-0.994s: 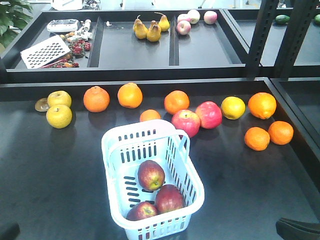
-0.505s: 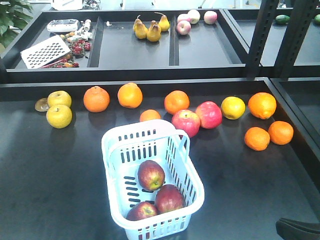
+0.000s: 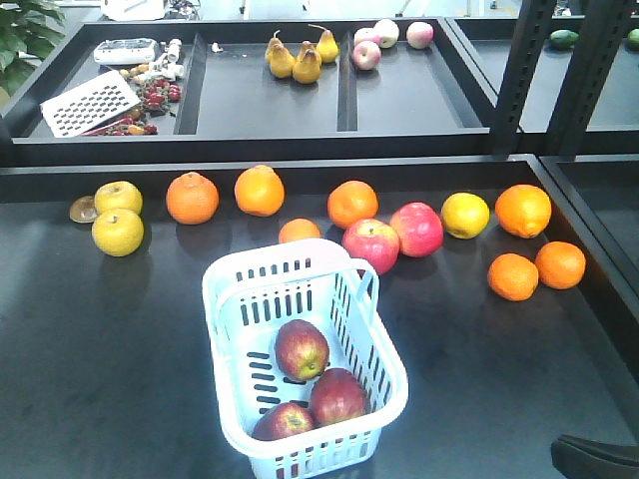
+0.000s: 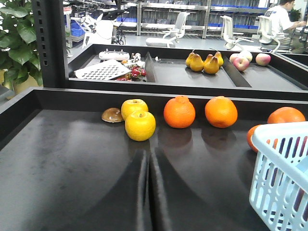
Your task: Pick three apples into basket with both arms
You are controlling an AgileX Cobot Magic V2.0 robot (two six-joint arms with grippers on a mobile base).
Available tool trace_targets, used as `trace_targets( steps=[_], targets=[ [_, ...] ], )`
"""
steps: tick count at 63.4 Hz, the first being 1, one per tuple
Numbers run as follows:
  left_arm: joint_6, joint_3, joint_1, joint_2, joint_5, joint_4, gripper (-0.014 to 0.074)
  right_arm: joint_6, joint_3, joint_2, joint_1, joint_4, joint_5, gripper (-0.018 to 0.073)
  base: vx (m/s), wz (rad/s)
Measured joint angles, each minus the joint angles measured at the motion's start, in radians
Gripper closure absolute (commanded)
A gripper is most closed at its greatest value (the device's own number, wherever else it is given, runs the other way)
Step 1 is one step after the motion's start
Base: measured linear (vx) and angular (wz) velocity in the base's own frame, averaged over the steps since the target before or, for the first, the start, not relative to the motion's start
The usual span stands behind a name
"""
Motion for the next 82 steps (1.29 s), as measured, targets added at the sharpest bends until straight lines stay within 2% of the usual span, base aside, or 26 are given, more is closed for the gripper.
trace_targets(
  steps=[54,65,73,82],
  targets=[
    [0.0,0.0,0.0,0.0,0.0,0.0,0.0603,0.0,0.001,0.0,0.0,0.0,0.0,0.0564,0.0,0.0],
    [0.0,0.0,0.0,0.0,0.0,0.0,0.0603,0.0,0.064,-0.002,0.0,0.0,-0.014,0.0564,0.0,0.0],
    [0.0,0.0,0.0,0.0,0.0,0.0,0.0603,0.024,0.12,-0.03,-0.044,0.001,-0.018,0.0564,0.0,0.0],
    [0.0,0.0,0.0,0.0,0.002,0.0,0.0603,0.072,0.126,-0.089,-0.192,0.004,-0.05,0.0564,0.0,0.0]
  ],
)
